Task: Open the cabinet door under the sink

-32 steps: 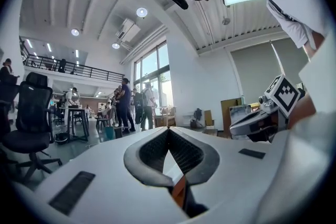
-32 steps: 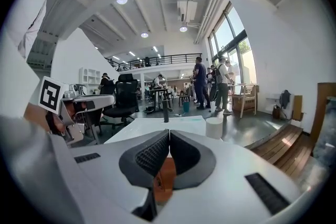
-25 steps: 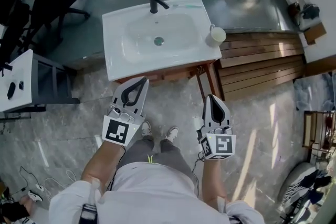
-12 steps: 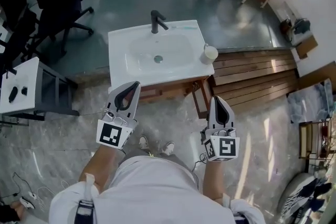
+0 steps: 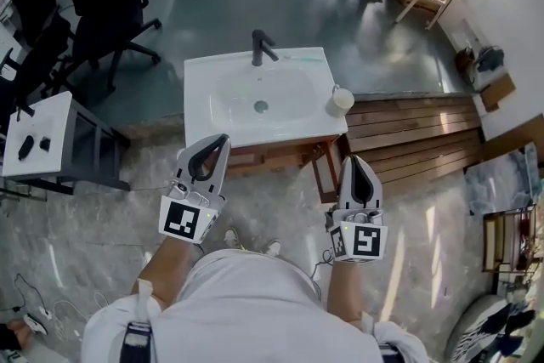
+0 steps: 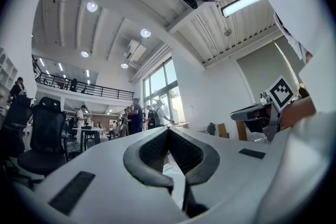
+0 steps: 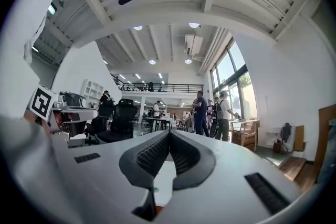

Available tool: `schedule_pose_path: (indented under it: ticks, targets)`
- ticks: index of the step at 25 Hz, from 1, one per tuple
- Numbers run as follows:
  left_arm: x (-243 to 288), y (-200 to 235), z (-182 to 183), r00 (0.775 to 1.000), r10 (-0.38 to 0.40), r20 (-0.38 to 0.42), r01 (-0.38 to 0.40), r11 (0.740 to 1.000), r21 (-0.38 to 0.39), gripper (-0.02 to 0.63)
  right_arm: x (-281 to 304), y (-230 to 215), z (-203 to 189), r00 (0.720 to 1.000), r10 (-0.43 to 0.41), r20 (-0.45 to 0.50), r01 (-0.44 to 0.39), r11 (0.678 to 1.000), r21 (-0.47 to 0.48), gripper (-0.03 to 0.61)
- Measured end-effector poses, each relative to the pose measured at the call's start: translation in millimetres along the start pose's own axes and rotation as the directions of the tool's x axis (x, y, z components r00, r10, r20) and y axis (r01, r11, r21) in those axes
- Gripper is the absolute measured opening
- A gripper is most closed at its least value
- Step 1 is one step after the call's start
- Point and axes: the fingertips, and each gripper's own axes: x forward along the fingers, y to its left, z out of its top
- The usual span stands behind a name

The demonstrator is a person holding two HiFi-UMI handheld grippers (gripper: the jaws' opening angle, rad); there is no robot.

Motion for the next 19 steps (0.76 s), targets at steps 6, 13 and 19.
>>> schedule_pose_path:
  ticks: [6, 13, 19]
  targets:
    - [-2, 6, 4, 1.0, 0.022, 0.008, -0.022, 1.0, 0.016, 0.006, -1, -6, 2, 1.0, -0.005, -0.001, 0.005, 1.0, -0.002, 0.035]
    - [-8, -2, -1, 0.999, 0.033, -0.02, -0.032, 0.999, 0.009, 0.008, -1, -16, 1, 1.0, -0.007, -0.007, 0.007, 1.0, -0.001, 0.035]
    - [-7, -8, -5, 0.999, 0.035, -0.025, -0.035, 0.999, -0.003, 0.006, -6, -16, -2, 1.0, 0.009, -0.02, -0.009, 1.0, -0.013, 0.035]
